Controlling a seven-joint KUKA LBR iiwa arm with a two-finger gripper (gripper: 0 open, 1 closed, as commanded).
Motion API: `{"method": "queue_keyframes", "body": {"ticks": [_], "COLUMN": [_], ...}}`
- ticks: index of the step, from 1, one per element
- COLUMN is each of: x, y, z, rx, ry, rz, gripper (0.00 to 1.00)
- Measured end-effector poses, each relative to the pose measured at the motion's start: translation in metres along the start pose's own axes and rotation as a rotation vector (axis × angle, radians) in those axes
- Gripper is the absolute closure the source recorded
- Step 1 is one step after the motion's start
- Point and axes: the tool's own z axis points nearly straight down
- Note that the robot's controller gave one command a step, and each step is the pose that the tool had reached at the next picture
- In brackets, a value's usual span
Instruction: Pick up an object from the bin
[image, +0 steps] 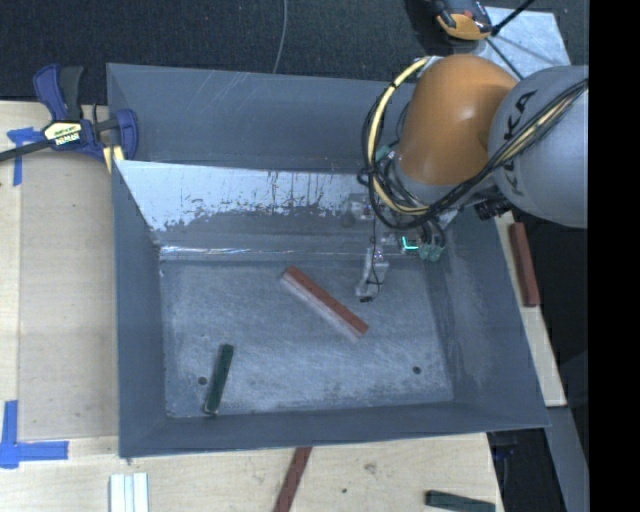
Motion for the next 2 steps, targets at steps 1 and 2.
{"method": "queue_keyframes", "body": {"ticks": [1,2], "x": [-0.002,0.006], "y": [0.0,0.008], "z": [-0.004,0.047], "rx": [0.0,0.0], "ry": [-0.008,-0.014], "rz": [0.0,-0.014], "gripper": [0.0,0.0]}}
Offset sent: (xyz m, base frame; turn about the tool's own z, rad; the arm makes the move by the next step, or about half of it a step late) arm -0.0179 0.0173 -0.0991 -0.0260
